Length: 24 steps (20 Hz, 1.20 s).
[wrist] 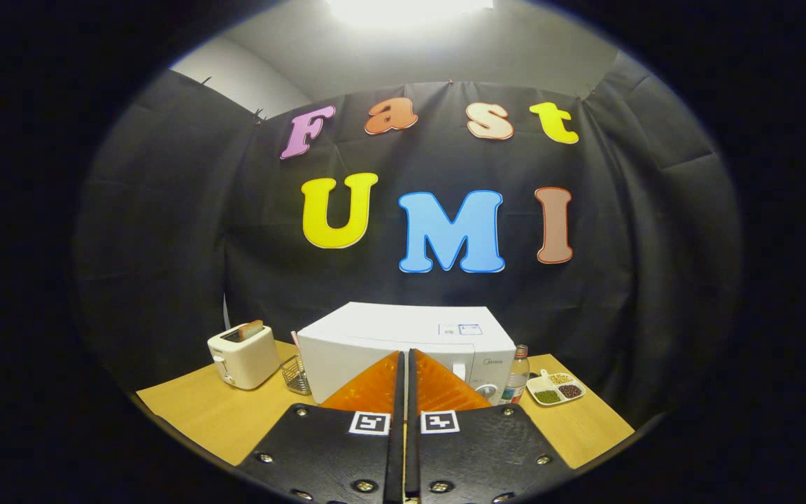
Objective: Open the microwave, put the food inside, and close the microwave door.
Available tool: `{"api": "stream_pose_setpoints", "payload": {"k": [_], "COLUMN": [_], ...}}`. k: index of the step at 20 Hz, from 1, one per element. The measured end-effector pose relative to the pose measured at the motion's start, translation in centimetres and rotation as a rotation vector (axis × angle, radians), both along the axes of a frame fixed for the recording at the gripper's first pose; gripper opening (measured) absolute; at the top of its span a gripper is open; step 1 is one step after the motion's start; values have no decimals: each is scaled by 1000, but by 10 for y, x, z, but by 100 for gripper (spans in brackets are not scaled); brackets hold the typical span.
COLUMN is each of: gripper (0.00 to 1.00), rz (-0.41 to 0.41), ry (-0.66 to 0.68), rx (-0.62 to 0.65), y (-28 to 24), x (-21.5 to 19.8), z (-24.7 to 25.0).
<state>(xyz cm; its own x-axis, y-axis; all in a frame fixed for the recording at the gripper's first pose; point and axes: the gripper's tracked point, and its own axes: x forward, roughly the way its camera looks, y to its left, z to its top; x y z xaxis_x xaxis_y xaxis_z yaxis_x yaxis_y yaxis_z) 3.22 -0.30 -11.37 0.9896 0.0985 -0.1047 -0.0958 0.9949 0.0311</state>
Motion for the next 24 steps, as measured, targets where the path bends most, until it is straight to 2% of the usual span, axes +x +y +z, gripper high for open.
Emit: {"api": "stream_pose_setpoints", "payload": {"k": [3,7,9,10,12,14,15,16,18,24], "gripper": [3,55,57,64,70,85,89,98,98,98], "rz": [-26,-81,-89,-94,-83,-75,-86,-104,-127,-116], "ry": [-48,-77,-84,-81,-73,-77,-84,-94,-129,-156], "rx": [-4,0,-10,-15,-21,-31,-34,-39,-38,-47], "y": [-9,-22,-25,-26,-23,-20,-22,-24,-24,-11], "x": [-11,-20,-22,-21,-23,-26,-27,-29,-33,-36], "z": [28,53,59,61,63,69,72,77,87,98]}}
